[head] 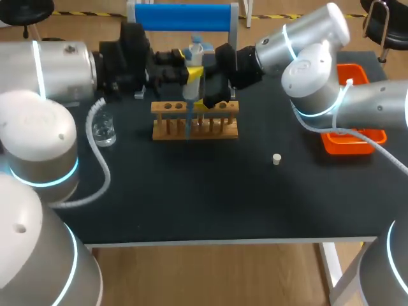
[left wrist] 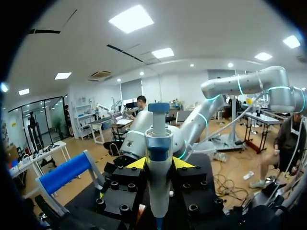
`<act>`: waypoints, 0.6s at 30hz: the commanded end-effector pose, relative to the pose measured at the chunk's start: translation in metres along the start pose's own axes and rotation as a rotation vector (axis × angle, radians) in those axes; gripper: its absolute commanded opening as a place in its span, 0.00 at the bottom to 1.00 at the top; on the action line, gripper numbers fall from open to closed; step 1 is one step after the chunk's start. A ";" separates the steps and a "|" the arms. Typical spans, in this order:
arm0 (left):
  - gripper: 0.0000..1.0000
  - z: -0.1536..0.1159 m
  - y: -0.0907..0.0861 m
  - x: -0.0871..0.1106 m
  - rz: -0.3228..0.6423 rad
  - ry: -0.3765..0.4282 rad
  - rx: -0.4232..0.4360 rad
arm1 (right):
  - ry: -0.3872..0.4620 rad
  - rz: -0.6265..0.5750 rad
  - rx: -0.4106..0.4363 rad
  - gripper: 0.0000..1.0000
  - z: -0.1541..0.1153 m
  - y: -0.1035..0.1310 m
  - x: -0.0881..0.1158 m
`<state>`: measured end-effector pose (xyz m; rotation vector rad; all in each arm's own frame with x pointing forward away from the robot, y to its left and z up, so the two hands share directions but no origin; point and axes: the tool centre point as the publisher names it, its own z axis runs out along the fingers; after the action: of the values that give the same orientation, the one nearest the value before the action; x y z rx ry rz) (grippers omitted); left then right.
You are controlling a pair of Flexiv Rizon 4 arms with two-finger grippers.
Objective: Invert the test tube, pick up the pipette, mount the tip to pipette, aspirate from beaker and dispense into the tube, eject the tip, return the pipette, and cap with the stopper.
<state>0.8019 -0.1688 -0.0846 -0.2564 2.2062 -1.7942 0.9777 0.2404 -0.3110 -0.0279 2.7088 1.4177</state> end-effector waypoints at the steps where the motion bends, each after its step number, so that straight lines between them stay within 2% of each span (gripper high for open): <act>1: 0.00 0.012 0.015 -0.002 0.001 0.029 0.079 | 0.000 0.001 0.003 1.00 -0.001 0.001 0.000; 8: 0.00 0.013 0.026 -0.007 0.009 0.051 0.081 | 0.000 0.001 0.003 1.00 -0.001 0.001 0.000; 18: 0.00 0.014 0.031 -0.004 0.010 0.059 0.069 | 0.000 0.001 0.003 1.00 -0.001 0.001 0.000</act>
<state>0.8123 -0.1750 -0.1171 -0.1809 2.1699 -1.8945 0.9777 0.2404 -0.3110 -0.0278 2.7088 1.4177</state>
